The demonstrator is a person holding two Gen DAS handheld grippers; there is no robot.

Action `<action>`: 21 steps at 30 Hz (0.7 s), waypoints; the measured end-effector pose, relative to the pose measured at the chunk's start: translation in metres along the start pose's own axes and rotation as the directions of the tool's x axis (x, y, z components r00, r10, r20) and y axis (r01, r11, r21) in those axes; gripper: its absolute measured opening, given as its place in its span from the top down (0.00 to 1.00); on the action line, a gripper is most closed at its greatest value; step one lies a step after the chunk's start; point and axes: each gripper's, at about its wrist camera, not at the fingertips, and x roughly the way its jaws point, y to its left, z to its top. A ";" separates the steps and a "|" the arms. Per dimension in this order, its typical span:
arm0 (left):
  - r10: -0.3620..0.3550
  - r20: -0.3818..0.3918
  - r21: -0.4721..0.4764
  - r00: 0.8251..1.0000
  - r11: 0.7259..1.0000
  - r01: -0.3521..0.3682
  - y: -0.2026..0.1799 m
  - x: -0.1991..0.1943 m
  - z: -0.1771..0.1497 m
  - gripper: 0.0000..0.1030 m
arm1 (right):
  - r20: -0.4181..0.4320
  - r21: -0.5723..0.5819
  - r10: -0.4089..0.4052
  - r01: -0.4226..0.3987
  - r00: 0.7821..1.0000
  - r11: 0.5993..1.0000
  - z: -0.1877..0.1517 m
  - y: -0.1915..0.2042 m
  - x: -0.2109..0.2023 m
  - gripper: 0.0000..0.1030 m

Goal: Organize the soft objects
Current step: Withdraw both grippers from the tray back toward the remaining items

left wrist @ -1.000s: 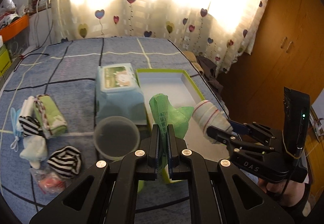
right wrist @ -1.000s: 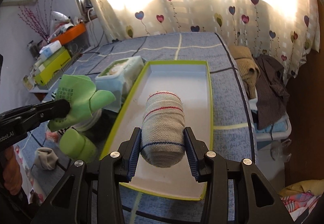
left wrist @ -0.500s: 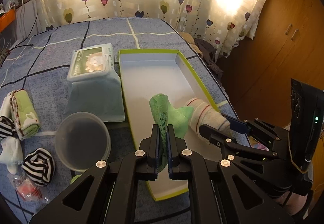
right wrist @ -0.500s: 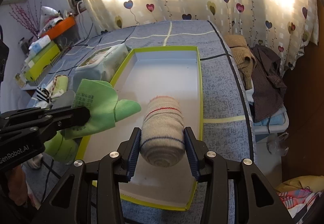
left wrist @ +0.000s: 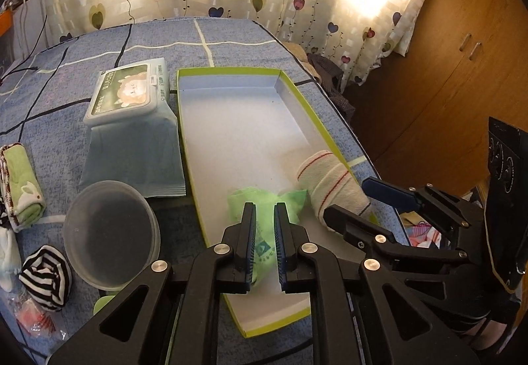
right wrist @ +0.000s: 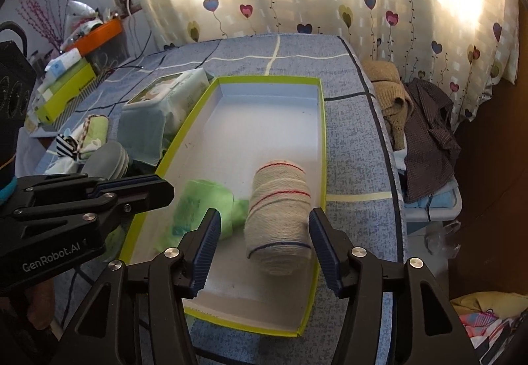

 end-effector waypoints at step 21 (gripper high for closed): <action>-0.061 0.128 0.021 0.990 0.998 0.059 0.006 -0.059 -0.017 0.81 | 0.068 -0.085 0.005 0.001 0.998 0.996 -0.007 0.039 -0.050 0.36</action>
